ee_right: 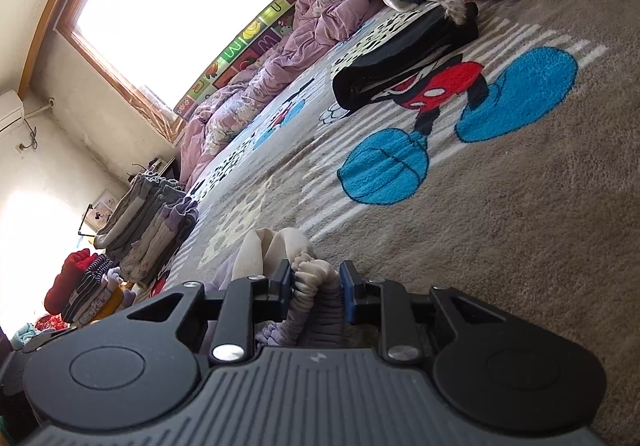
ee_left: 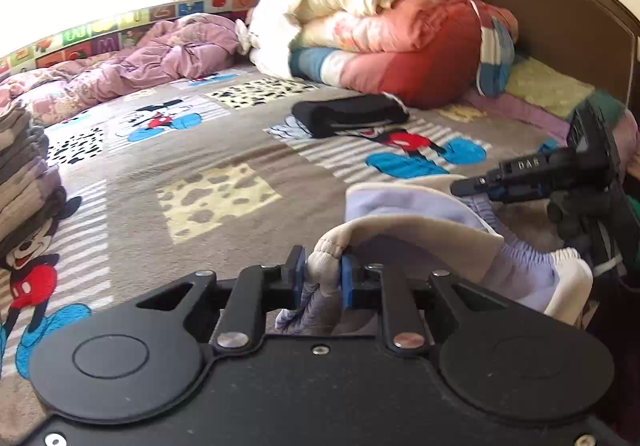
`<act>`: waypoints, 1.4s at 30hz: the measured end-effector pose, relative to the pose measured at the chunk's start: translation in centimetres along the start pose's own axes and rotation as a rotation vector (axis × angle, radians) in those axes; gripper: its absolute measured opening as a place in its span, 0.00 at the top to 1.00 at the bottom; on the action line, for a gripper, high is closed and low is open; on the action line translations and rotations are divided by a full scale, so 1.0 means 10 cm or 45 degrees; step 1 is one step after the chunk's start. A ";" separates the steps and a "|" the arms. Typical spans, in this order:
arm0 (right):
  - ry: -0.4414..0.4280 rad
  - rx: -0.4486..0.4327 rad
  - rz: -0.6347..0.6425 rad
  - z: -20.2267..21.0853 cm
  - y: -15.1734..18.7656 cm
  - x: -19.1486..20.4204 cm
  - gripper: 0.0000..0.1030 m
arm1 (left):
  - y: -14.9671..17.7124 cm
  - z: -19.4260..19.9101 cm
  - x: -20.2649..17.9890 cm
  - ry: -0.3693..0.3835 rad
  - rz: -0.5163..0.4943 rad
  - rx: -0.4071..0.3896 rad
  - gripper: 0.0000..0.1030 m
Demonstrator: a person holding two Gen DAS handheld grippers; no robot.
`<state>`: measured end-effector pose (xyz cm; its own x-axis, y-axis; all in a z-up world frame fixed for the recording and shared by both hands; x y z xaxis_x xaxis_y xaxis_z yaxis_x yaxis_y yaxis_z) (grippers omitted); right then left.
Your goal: Fold clothes
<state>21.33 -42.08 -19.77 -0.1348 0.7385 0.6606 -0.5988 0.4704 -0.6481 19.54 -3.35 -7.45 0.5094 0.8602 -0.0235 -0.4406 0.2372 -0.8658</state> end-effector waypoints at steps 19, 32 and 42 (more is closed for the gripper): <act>0.071 -0.120 0.266 -0.26 -0.38 0.27 0.77 | -0.12 0.61 1.94 -0.361 0.684 0.102 0.87; 0.125 0.009 0.159 -0.53 -0.35 0.00 0.69 | 0.53 0.32 2.43 -0.443 0.921 0.066 0.49; 0.042 0.161 0.246 -0.74 -0.36 0.10 0.77 | 0.55 -0.03 2.61 -0.465 0.963 0.094 0.89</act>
<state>29.15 -39.46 -19.54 -0.2318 0.8255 0.5146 -0.6587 0.2560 -0.7075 30.68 20.24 -12.96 -0.2080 0.8881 -0.4099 -0.6206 -0.4438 -0.6464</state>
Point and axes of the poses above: each gripper's, at about its wrist camera, not at the fingertips, and z roughly against the way its jaws point, x to its left, y to its underside, the point moved 1 cm from there along -z, roughly the way its jaws point, and after that the axes turned 2 degrees about z, right-handed, at the moved point
